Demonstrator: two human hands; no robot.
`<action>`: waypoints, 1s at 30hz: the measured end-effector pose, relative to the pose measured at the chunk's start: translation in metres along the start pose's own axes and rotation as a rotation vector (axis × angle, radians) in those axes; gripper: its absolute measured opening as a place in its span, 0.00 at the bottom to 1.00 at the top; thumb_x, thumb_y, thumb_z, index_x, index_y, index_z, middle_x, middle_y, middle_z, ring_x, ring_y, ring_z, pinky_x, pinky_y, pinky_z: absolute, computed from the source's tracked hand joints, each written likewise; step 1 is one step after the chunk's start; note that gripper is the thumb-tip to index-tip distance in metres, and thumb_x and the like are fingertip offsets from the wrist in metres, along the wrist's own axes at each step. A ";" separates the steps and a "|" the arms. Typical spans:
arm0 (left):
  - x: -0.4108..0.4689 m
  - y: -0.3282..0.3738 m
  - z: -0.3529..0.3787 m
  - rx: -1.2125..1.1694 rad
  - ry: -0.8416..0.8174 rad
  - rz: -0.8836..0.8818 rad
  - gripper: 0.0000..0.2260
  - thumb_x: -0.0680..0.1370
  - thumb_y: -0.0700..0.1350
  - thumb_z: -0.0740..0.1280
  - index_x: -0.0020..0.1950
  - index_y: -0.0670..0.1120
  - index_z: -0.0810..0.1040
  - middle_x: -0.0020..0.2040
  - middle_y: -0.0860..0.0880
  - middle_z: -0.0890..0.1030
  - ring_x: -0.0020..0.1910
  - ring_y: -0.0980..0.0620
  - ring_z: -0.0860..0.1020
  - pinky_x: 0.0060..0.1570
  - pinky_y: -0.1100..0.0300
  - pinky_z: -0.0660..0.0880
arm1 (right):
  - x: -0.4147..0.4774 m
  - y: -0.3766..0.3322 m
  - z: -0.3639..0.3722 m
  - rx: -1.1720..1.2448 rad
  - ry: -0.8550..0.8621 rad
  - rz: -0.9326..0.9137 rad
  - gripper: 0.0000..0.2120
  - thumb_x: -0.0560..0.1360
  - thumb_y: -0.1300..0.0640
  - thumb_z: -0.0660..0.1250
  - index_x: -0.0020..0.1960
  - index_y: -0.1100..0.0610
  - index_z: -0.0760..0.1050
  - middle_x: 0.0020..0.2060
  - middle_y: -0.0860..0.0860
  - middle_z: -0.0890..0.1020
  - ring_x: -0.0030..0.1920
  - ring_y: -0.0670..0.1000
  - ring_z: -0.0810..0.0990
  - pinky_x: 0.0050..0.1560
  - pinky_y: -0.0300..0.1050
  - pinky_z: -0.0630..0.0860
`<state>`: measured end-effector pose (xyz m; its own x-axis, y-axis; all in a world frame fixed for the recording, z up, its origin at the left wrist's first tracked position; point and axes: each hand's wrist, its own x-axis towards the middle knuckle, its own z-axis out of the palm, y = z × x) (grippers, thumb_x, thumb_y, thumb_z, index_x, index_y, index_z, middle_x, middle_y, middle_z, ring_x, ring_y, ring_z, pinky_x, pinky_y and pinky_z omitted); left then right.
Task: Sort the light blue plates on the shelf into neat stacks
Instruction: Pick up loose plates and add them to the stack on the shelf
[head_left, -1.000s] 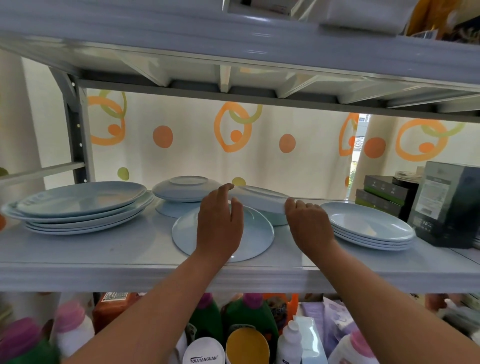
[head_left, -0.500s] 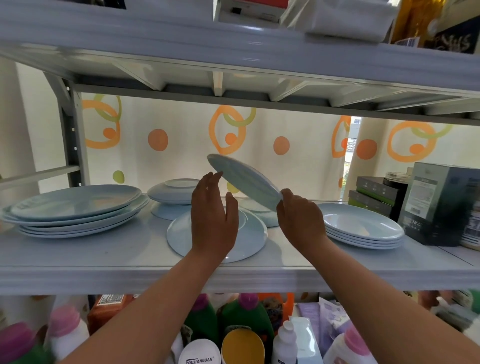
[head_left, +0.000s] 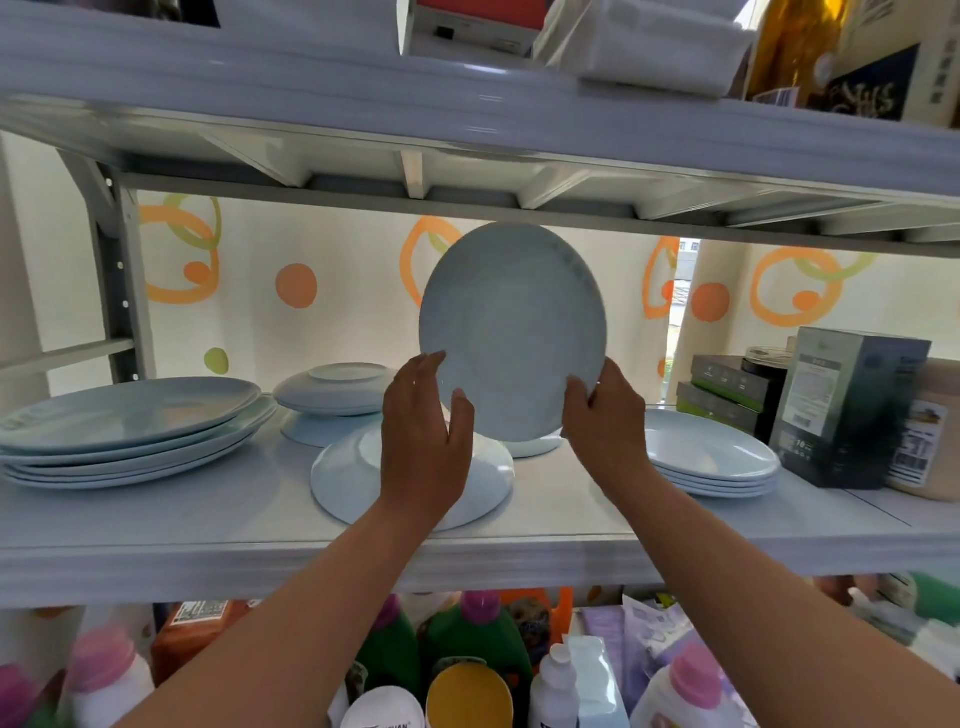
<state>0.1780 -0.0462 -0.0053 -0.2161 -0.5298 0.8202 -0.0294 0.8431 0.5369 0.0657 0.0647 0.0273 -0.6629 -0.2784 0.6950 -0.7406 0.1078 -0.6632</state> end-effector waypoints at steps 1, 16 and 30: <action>0.000 0.002 0.002 -0.007 0.001 0.012 0.20 0.77 0.50 0.55 0.68 0.48 0.66 0.67 0.47 0.70 0.66 0.49 0.67 0.67 0.52 0.66 | 0.000 0.000 -0.003 0.074 0.011 0.057 0.04 0.76 0.59 0.58 0.50 0.56 0.69 0.41 0.57 0.79 0.41 0.61 0.79 0.40 0.49 0.78; -0.007 0.051 0.050 -0.164 -0.070 0.149 0.20 0.77 0.50 0.52 0.66 0.44 0.68 0.63 0.47 0.74 0.61 0.51 0.70 0.63 0.63 0.62 | 0.022 0.020 -0.068 0.443 0.222 0.573 0.19 0.78 0.65 0.53 0.69 0.61 0.64 0.37 0.56 0.78 0.27 0.52 0.78 0.20 0.36 0.76; -0.027 0.074 0.103 -0.158 -0.194 0.069 0.20 0.78 0.47 0.56 0.68 0.43 0.67 0.64 0.44 0.74 0.65 0.47 0.69 0.64 0.63 0.58 | 0.025 0.091 -0.107 0.087 0.323 0.762 0.19 0.79 0.60 0.56 0.69 0.63 0.63 0.55 0.63 0.79 0.48 0.57 0.82 0.46 0.49 0.81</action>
<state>0.0814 0.0395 -0.0082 -0.3960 -0.4309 0.8109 0.1415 0.8439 0.5175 -0.0299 0.1693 0.0144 -0.9880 0.1302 0.0833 -0.0736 0.0777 -0.9943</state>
